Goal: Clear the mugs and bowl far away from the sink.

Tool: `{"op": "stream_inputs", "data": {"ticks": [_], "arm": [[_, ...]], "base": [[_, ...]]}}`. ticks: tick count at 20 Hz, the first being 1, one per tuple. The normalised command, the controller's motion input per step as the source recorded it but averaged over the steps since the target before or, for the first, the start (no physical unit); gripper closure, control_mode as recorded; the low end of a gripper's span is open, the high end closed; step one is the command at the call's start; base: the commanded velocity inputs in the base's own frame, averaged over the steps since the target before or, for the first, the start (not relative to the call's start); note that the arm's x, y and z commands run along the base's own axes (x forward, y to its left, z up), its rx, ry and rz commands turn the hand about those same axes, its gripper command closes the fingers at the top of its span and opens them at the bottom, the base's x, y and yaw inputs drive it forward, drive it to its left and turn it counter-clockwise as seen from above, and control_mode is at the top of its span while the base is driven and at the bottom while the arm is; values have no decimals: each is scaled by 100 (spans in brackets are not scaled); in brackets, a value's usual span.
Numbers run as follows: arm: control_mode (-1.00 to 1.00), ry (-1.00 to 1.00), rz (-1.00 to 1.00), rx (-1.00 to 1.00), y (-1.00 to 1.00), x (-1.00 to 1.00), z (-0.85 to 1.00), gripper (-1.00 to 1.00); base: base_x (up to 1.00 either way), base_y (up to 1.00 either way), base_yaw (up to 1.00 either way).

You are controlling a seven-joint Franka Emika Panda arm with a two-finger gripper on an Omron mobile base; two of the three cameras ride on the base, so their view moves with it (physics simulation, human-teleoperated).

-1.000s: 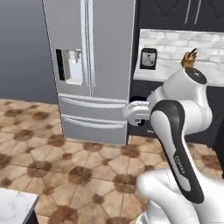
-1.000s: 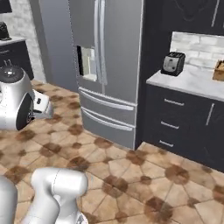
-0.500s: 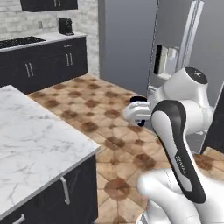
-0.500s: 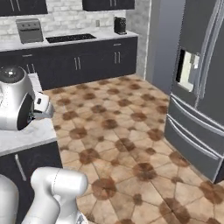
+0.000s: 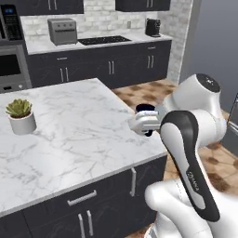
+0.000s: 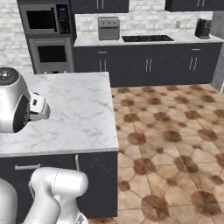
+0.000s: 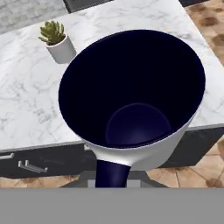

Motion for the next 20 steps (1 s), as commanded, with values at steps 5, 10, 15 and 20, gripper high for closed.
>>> {"op": "stream_inputs", "data": {"ticks": [5,10,15,20], "arm": [[100,0,0,0,0,0,0,100],[-100,7,21,-16,20,64,-78,100],[-100,8,26,-9,23,100,-88,100],[-100,5,22,-3,42,100,-72,100]], "base": [[8,37,21],[0,0,0],[0,0,0],[0,0,0]]}}
